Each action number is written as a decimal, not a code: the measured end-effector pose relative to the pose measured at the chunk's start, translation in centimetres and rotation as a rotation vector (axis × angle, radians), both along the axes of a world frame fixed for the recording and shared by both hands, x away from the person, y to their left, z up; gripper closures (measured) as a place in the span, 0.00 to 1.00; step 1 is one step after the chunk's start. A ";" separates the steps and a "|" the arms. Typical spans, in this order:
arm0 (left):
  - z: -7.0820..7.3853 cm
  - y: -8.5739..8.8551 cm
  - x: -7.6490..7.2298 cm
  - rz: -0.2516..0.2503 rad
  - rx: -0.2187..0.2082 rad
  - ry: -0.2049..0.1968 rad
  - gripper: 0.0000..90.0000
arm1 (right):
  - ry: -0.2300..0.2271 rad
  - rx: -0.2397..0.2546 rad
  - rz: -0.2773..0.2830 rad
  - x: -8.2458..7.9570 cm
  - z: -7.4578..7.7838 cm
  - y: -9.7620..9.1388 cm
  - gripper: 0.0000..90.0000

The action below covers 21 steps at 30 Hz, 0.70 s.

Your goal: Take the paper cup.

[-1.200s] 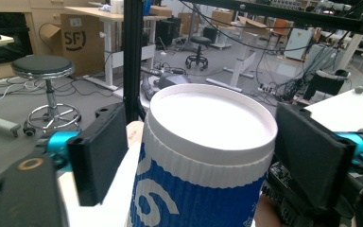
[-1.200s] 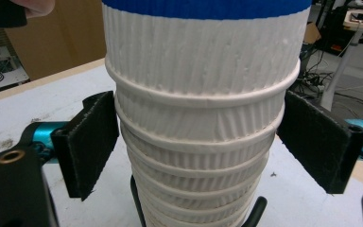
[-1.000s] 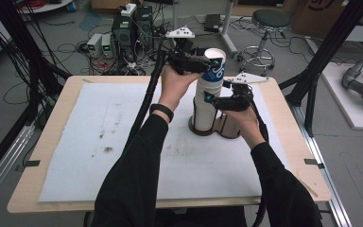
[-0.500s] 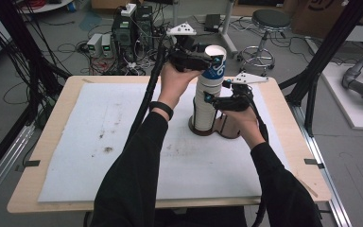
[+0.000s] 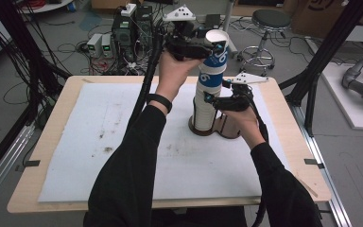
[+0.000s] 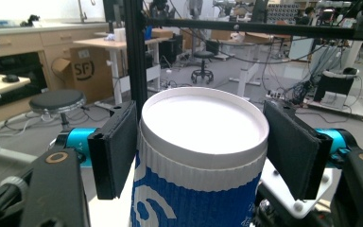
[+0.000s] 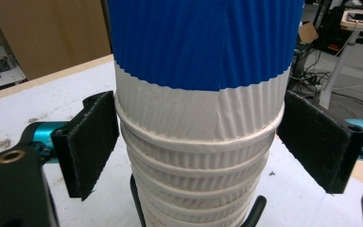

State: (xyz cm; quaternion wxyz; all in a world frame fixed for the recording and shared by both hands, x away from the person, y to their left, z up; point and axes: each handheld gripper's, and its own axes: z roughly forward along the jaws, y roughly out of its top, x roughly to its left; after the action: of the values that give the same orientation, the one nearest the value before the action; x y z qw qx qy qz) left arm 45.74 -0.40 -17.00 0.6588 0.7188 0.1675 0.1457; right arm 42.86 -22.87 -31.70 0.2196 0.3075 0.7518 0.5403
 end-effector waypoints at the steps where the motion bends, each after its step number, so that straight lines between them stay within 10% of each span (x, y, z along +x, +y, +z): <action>1: 0.3 0.1 -0.1 0.000 -0.003 -0.006 0.33 | 0.000 0.000 0.000 0.0 0.0 0.0 0.16; 21: 4.1 4.4 -3.1 0.061 -0.043 -0.089 0.33 | 0.001 0.001 -0.004 0.0 0.0 0.1 0.16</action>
State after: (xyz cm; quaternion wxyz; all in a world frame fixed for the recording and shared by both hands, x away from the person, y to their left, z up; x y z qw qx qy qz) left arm 42.59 3.97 -12.89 0.6761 0.6920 0.1630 0.1936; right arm 42.84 -22.81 -31.70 0.2201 0.3094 0.7511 0.5401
